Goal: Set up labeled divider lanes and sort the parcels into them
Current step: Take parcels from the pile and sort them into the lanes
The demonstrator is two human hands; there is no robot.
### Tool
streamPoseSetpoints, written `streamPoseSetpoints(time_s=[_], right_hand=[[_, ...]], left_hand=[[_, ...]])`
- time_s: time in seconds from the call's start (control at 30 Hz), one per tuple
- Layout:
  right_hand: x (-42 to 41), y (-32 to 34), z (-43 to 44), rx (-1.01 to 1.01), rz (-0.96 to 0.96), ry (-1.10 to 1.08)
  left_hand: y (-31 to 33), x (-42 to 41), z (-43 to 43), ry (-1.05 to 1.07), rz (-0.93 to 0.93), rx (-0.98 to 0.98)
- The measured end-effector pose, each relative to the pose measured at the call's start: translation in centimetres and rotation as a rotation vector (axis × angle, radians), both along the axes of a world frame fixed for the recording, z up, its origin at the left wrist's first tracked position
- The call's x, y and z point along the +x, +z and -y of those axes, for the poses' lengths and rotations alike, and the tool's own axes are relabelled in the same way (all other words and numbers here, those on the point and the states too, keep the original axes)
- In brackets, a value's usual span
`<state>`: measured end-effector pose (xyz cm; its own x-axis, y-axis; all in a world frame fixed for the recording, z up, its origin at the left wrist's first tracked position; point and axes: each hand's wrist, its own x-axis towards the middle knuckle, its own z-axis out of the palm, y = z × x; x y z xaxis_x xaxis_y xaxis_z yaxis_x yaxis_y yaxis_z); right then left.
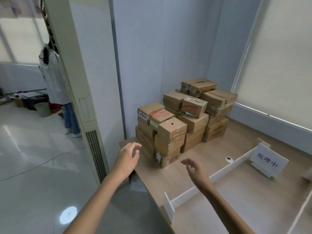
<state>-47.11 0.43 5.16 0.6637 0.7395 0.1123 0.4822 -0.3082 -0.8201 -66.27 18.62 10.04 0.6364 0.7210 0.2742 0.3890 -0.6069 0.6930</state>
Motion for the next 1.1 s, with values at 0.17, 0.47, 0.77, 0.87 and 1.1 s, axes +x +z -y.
streamPoseSetpoints(time_s=[0.17, 0.47, 0.77, 0.87, 1.1], right_hand=[[4.8, 1.6, -8.4, 0.067, -0.225, -0.214], [8.9, 1.7, -18.5, 0.035, -0.459, -0.45], [9.8, 0.4, -24.8, 0.032, -0.51, -0.716], [10.2, -0.5, -25.6, -0.011, -0.47, -0.8], [9.6, -1.0, -28.1, 0.109, -0.61, -0.929]], left_hand=[[-0.2, 5.0, -5.4, -0.03, 0.002, -0.036], [-2.1, 16.8, -13.8, -0.18, -0.121, -0.302], [-4.8, 21.7, -18.9, -0.413, -0.259, -0.424], [-4.8, 22.0, -19.1, -0.475, -0.145, -0.351], [-4.8, 22.6, -21.8, -0.369, -0.104, -0.423]])
